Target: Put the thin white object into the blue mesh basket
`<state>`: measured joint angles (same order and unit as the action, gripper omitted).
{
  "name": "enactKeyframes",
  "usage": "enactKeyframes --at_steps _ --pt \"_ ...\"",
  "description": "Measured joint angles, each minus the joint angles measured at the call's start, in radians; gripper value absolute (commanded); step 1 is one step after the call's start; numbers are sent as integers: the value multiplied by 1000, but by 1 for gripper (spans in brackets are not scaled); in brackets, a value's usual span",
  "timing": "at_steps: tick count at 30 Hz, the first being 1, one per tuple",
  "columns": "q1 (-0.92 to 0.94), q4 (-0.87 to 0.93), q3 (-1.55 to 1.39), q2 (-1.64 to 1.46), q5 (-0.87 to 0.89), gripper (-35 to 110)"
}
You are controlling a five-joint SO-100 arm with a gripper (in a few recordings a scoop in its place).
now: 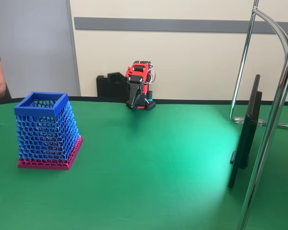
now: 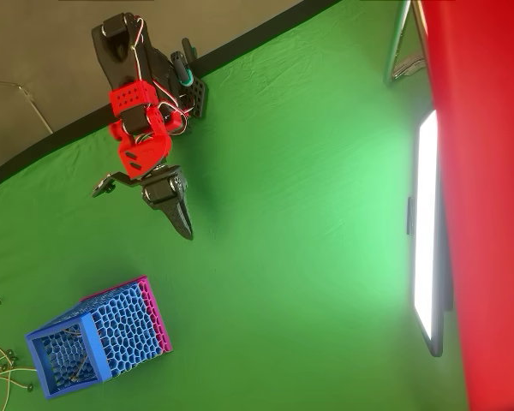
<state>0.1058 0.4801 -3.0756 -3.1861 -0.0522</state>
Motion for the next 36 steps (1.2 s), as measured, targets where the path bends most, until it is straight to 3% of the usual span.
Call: enactKeyframes --at_steps 9,22,36 --pt "-14 252 0 -129 97 1" --pt "-14 376 0 -132 117 1" --pt "-32 383 0 -132 84 1"
